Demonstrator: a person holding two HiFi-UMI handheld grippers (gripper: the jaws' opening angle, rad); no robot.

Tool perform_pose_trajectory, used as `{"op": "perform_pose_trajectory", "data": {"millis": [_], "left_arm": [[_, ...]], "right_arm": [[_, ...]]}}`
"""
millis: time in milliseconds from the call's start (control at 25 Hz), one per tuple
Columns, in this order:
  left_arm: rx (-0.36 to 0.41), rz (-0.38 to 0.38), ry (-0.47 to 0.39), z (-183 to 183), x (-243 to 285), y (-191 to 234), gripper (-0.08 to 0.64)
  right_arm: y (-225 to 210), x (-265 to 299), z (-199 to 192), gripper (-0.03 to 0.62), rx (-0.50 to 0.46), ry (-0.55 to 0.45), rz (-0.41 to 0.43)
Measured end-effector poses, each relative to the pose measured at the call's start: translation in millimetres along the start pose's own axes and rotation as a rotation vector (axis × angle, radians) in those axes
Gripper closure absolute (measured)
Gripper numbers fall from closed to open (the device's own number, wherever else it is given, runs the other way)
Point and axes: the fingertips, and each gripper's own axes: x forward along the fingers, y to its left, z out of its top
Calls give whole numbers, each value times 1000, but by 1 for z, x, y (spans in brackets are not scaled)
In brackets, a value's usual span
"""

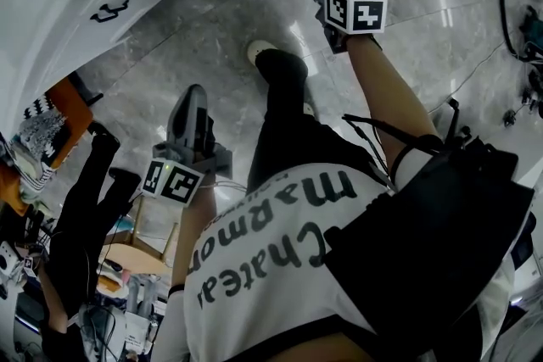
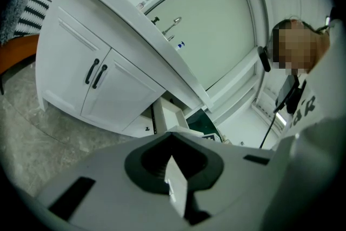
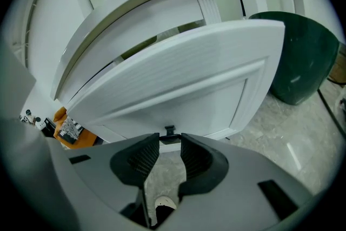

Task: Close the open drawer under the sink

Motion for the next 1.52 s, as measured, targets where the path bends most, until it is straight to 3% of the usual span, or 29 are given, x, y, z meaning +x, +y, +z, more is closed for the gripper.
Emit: {"op": "perform_pose_trajectory", "data": {"millis": [1520], "left_arm": [[-53,59,-12,-11,6,32,552]], "right_arm": [[8,44,61,460,-5,-112,8]]}}
